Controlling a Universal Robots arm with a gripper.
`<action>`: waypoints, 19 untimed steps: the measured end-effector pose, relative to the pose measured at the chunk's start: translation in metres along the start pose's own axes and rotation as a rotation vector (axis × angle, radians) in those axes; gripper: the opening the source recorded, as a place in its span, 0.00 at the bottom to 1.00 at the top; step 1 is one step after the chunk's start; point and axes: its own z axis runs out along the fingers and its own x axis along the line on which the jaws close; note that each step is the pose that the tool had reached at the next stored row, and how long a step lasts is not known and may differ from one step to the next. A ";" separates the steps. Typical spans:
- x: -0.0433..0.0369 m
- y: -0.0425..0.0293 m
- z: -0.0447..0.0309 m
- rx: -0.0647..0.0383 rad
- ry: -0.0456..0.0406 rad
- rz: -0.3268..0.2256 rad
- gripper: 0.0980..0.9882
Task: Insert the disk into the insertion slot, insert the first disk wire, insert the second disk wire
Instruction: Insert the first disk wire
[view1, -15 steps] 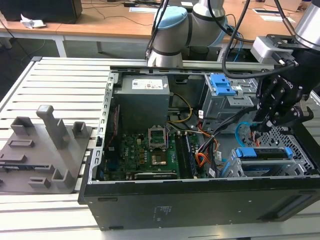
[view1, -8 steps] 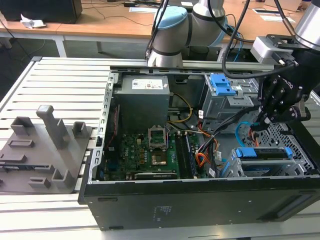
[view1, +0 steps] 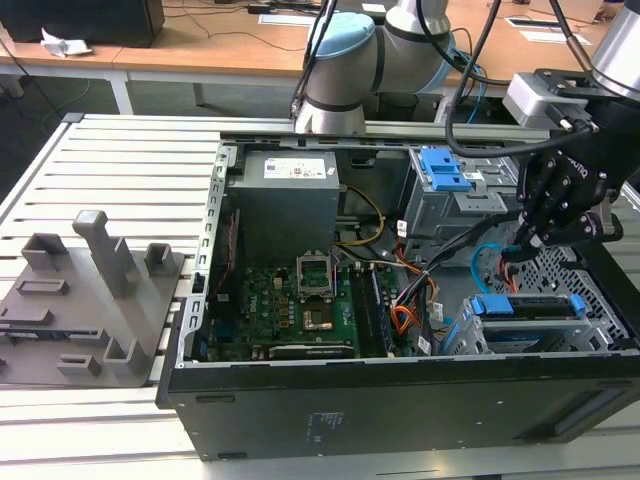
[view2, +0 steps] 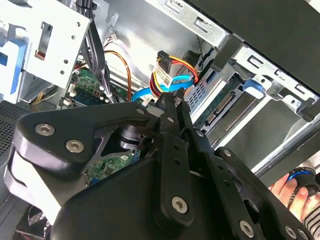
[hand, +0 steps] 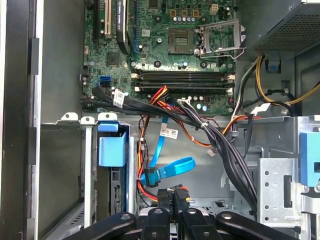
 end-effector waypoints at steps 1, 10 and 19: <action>0.0000 -0.0031 -0.0002 -0.001 0.0001 0.000 0.07; 0.0115 -0.0048 -0.0002 -0.001 0.0001 0.000 0.07; 0.0228 -0.0047 0.0001 -0.001 0.0001 0.000 0.07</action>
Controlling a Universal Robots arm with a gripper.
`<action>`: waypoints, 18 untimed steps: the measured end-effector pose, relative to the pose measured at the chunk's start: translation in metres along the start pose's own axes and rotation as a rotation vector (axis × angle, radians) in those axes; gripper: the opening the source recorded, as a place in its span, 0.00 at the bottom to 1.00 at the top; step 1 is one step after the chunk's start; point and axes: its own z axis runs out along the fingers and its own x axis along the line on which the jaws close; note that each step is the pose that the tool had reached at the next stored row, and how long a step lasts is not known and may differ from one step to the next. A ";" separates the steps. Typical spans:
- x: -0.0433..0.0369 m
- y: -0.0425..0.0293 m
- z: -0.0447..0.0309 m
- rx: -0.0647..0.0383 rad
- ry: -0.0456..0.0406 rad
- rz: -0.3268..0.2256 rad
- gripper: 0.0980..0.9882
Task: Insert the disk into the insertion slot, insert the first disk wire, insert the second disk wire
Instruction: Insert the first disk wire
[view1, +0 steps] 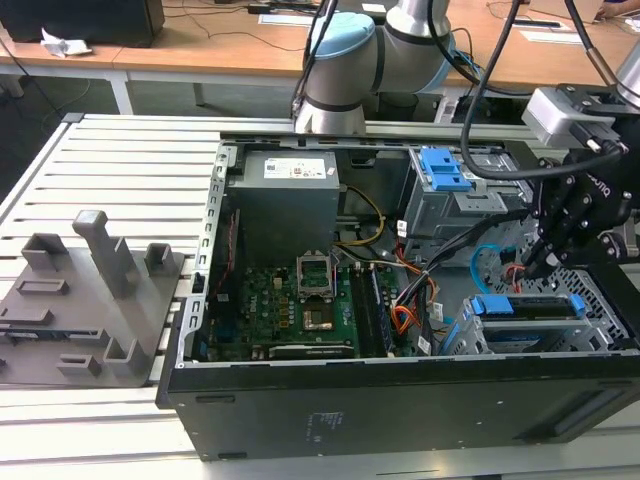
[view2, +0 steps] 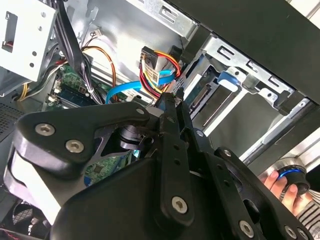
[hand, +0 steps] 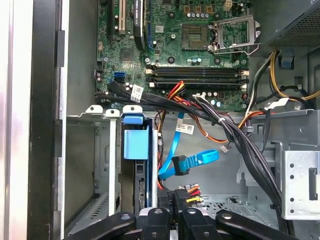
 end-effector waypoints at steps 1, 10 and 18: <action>0.0007 0.0000 0.0000 0.000 0.0000 0.000 0.07; 0.0013 0.0000 0.0000 0.000 0.0000 0.000 0.07; 0.0053 0.0000 0.0006 0.000 -0.0011 0.000 0.07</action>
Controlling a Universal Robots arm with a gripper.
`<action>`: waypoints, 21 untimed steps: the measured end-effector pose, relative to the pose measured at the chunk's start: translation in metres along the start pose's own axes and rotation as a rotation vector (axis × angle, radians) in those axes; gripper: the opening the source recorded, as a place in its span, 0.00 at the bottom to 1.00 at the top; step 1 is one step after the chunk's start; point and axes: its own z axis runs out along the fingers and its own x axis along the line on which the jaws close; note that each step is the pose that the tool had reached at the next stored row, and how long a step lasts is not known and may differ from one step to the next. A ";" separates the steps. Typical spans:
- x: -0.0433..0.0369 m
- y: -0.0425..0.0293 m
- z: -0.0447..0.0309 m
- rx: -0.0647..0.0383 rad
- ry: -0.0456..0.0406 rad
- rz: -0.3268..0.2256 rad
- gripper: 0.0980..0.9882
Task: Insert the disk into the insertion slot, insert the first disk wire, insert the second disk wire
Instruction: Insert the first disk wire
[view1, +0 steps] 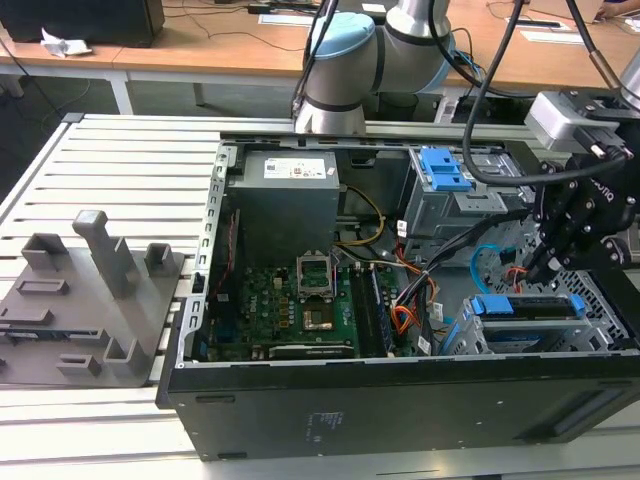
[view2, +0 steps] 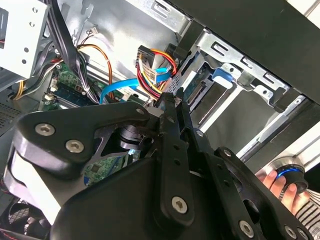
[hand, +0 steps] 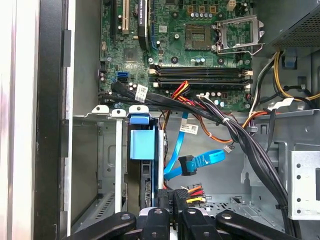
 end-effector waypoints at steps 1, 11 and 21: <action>0.0006 0.0000 0.0000 0.000 0.0001 0.000 0.07; 0.0106 0.0000 0.0001 0.000 0.0001 0.000 0.07; 0.0161 -0.0001 0.0008 0.000 0.0001 0.000 0.07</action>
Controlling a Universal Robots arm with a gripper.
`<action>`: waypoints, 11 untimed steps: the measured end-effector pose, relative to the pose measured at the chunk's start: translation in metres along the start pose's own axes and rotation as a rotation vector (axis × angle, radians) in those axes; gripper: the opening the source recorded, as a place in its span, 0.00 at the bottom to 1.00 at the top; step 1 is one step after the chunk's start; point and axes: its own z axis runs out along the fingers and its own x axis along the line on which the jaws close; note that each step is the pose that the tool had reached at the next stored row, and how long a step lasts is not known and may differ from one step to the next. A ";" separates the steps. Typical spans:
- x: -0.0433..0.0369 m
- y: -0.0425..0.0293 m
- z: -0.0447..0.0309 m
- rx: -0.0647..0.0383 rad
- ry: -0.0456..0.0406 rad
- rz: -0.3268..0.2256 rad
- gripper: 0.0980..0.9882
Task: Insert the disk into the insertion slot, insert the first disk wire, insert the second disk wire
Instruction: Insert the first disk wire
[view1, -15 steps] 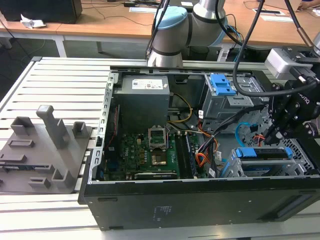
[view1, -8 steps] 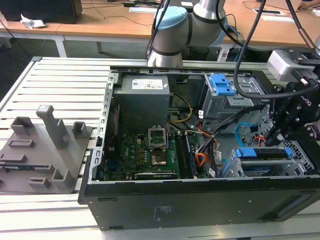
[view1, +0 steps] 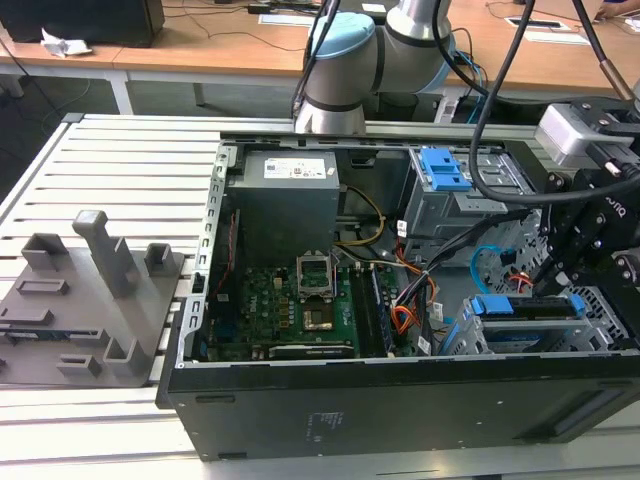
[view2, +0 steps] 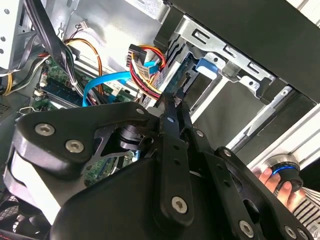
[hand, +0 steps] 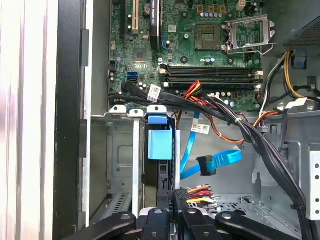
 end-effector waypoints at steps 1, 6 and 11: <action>0.0003 -0.0001 0.0002 0.000 -0.0001 0.000 0.07; 0.0006 -0.0029 0.0017 0.000 0.0001 0.000 0.07; 0.0006 -0.0051 0.0032 0.000 0.0000 0.000 0.07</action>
